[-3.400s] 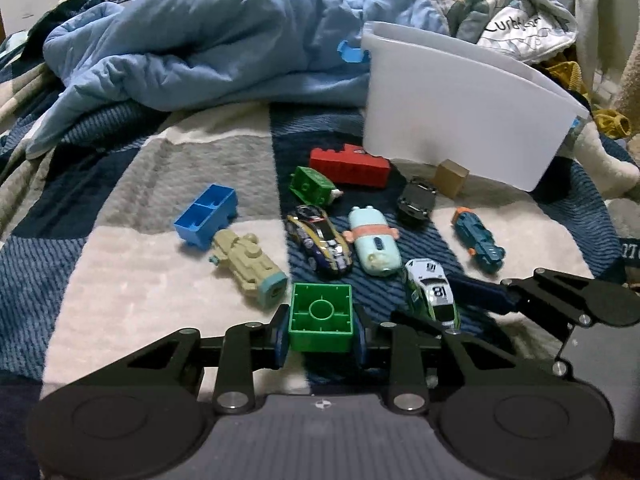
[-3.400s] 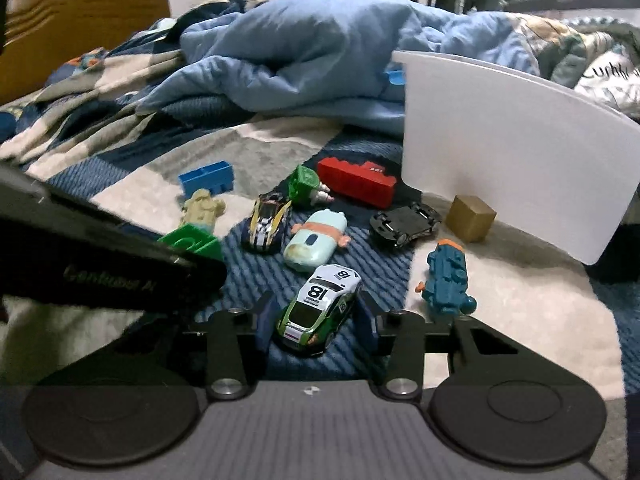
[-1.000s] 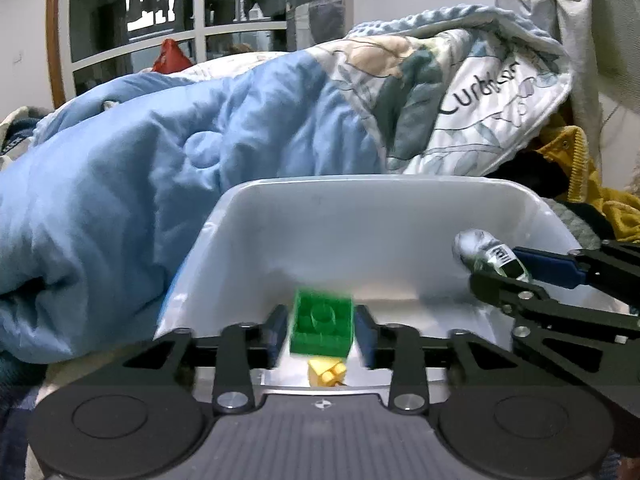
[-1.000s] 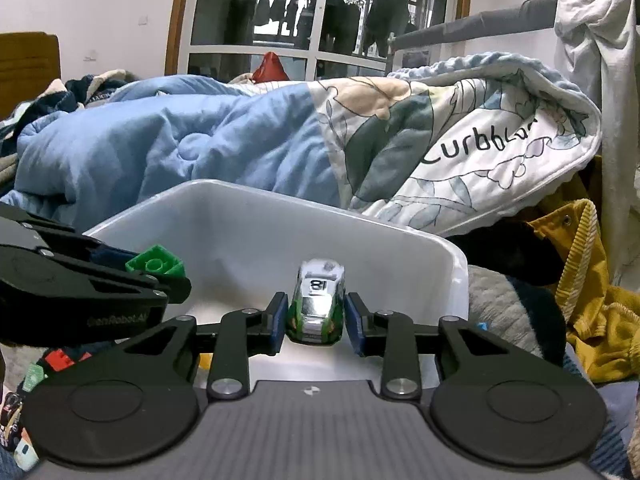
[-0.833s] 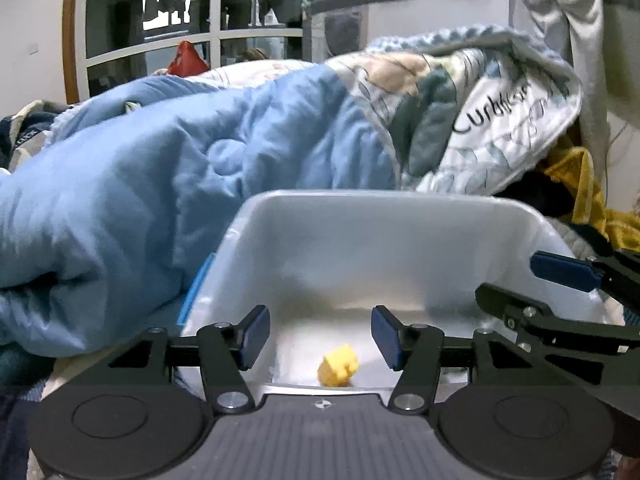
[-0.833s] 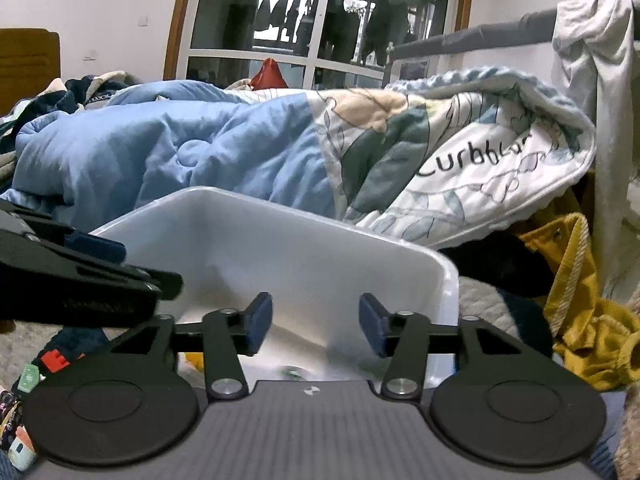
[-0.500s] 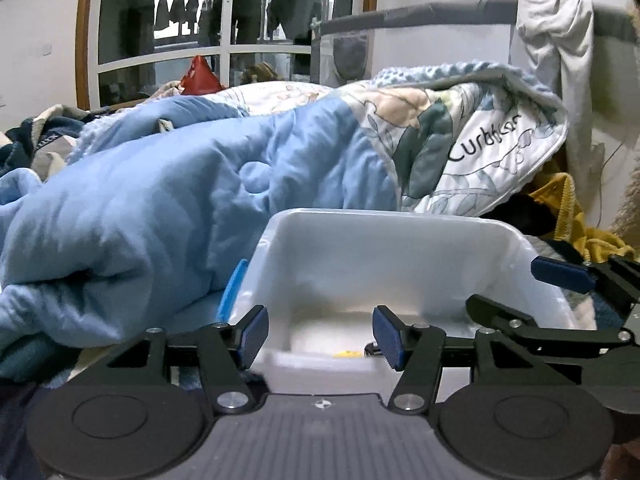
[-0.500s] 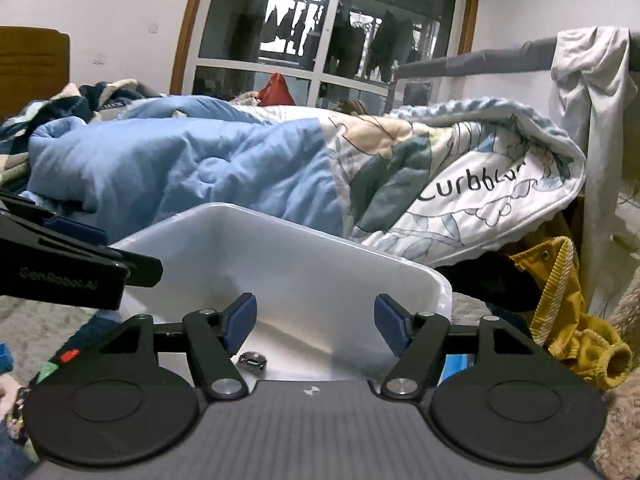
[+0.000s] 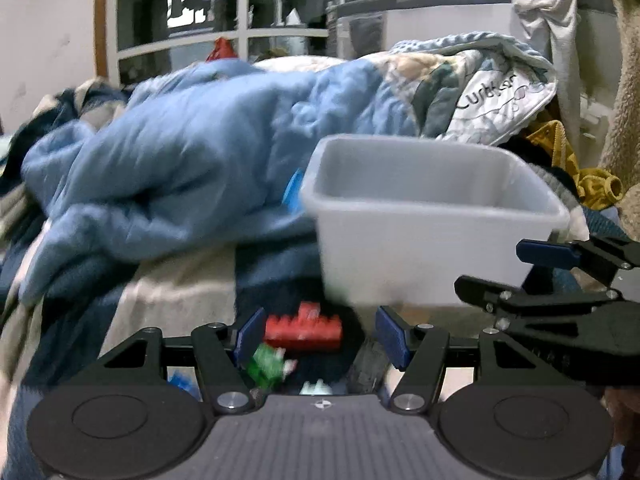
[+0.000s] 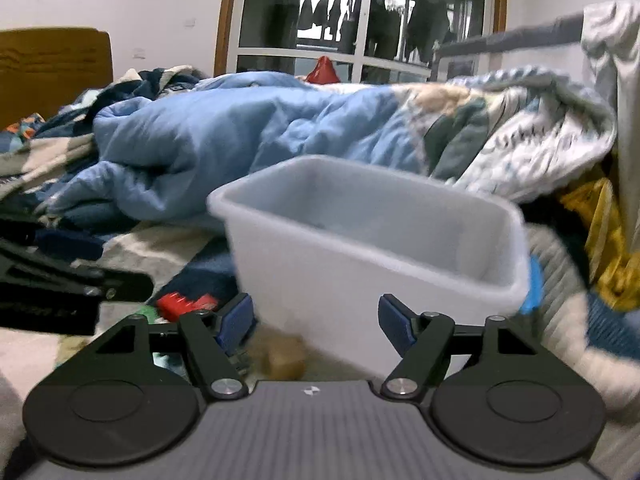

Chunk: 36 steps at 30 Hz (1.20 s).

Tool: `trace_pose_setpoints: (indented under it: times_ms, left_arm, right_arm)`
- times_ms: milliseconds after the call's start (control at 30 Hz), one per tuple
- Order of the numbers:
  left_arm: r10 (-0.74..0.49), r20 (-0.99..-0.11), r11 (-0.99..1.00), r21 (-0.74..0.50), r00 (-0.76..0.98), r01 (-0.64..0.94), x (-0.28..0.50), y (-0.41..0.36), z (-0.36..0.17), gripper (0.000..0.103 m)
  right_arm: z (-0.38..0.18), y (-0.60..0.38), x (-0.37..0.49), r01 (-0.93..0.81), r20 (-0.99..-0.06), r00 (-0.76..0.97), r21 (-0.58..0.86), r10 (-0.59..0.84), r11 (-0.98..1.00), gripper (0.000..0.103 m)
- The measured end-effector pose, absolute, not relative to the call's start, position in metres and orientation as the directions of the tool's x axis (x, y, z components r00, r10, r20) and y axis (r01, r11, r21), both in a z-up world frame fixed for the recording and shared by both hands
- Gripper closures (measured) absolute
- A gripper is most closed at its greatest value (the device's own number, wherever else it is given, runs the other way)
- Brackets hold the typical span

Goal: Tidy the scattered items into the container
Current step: 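Return to the toys and grasp the teal water gun with the right tool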

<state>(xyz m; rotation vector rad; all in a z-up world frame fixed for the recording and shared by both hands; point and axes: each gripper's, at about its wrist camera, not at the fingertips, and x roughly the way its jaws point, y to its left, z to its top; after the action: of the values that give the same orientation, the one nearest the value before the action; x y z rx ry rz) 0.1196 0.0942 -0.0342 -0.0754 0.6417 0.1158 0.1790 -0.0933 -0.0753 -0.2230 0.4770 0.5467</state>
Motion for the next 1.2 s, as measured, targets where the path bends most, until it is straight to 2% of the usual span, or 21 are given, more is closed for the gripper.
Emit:
trace_pose_setpoints:
  times_ms: [67,167,333,400,600,833,900,933,1000,1033,1200]
  left_arm:
    - [0.090,-0.622,0.986,-0.056,0.778,-0.159,0.105,0.103,-0.045,0.037]
    - [0.104,-0.654,0.974,-0.086,0.750,-0.210,0.083,0.118,-0.065,0.037]
    - [0.155,-0.692,0.961,-0.061,0.705,-0.271,0.057,0.134,-0.093,0.037]
    - [0.164,-0.701,0.959,-0.052,0.694,-0.279,0.051,0.138,-0.099,0.037]
    - [0.155,-0.705,0.949,-0.089,0.692,-0.303,0.050,0.148,-0.106,0.037]
    - [0.176,-0.710,0.934,-0.099,0.682,-0.343,0.073,0.142,-0.112,0.038]
    - [0.179,-0.716,0.920,-0.121,0.674,-0.373,0.080,0.142,-0.117,0.039]
    - [0.187,-0.717,0.915,-0.121,0.671,-0.384,0.083,0.141,-0.118,0.041]
    - [0.214,-0.710,0.916,-0.093,0.670,-0.391,0.086,0.138,-0.120,0.053]
    - [0.229,-0.708,0.917,-0.072,0.668,-0.392,0.088,0.137,-0.120,0.066]
    - [0.245,-0.709,0.918,-0.049,0.661,-0.392,0.084,0.147,-0.122,0.068]
  right_arm:
    - [-0.082,-0.093,0.173,-0.554,-0.495,0.734,-0.040,0.465,0.832,0.029]
    - [-0.094,-0.094,0.161,-0.592,-0.489,0.702,0.002,0.517,0.806,0.020]
    - [-0.114,-0.085,0.147,-0.694,-0.538,0.609,-0.005,0.583,0.720,0.007]
    - [-0.120,-0.083,0.138,-0.682,-0.525,0.639,-0.049,0.562,0.730,0.001]
    - [-0.129,-0.074,0.112,-0.661,-0.483,0.708,-0.196,0.516,0.724,0.000]
    - [-0.138,-0.090,0.111,-0.627,-0.440,0.721,-0.083,0.536,0.774,0.002]
    - [-0.142,-0.088,0.116,-0.644,-0.488,0.687,-0.065,0.539,0.762,0.002]
    - [-0.145,-0.086,0.117,-0.657,-0.510,0.671,-0.074,0.538,0.750,0.004]
    - [-0.148,-0.084,0.113,-0.664,-0.512,0.677,-0.115,0.529,0.739,0.005]
    - [-0.148,-0.083,0.111,-0.666,-0.513,0.680,-0.132,0.524,0.734,0.005]
    - [-0.151,-0.083,0.112,-0.669,-0.536,0.659,-0.098,0.527,0.737,0.004]
